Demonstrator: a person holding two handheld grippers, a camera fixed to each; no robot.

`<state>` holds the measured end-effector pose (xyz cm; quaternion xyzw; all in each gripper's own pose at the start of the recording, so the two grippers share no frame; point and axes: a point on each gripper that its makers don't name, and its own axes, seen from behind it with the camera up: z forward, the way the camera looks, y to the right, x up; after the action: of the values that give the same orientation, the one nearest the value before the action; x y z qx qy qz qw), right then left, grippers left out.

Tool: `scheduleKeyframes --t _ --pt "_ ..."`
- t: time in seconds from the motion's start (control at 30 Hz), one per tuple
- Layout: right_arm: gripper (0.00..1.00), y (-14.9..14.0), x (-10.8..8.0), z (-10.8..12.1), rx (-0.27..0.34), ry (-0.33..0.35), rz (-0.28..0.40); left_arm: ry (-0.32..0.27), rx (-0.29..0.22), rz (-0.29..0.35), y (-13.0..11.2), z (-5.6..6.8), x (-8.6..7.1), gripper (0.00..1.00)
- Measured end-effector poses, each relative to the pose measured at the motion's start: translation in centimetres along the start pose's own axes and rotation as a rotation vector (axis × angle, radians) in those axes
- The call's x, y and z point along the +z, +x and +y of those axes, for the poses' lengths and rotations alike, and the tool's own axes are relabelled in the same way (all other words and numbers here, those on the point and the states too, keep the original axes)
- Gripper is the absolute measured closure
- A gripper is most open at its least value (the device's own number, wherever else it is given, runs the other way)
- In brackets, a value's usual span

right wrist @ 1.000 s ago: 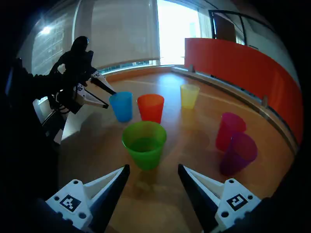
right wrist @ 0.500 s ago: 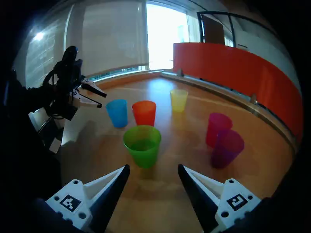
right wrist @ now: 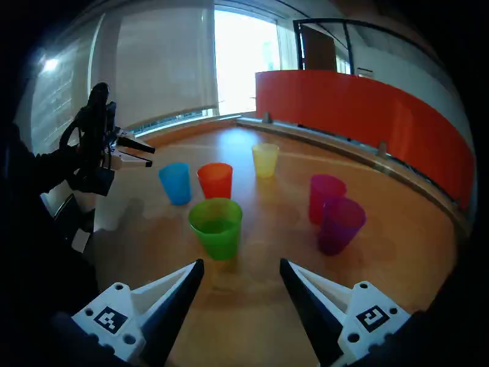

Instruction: Pour water

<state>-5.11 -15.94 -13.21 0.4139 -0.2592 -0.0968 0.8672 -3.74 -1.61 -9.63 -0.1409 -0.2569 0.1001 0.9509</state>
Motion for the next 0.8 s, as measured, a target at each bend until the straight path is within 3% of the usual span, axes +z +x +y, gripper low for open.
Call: scheduleKeyframes --t 0.2,0.4,0.8 --pt "0.04 0.5 -0.6 1.1 0.014 -0.060 0.020 0.025 -0.019 0.028 0.8 -0.6 -0.4 0.12" --pt "0.04 1.8 -1.3 3.2 0.037 -0.157 0.062 0.082 -0.033 0.105 3.5 -1.9 -1.2 0.12" --pt "0.04 5.4 -3.8 6.9 0.060 -0.332 0.226 0.151 -0.094 0.278 9.0 -3.0 -2.7 0.12"
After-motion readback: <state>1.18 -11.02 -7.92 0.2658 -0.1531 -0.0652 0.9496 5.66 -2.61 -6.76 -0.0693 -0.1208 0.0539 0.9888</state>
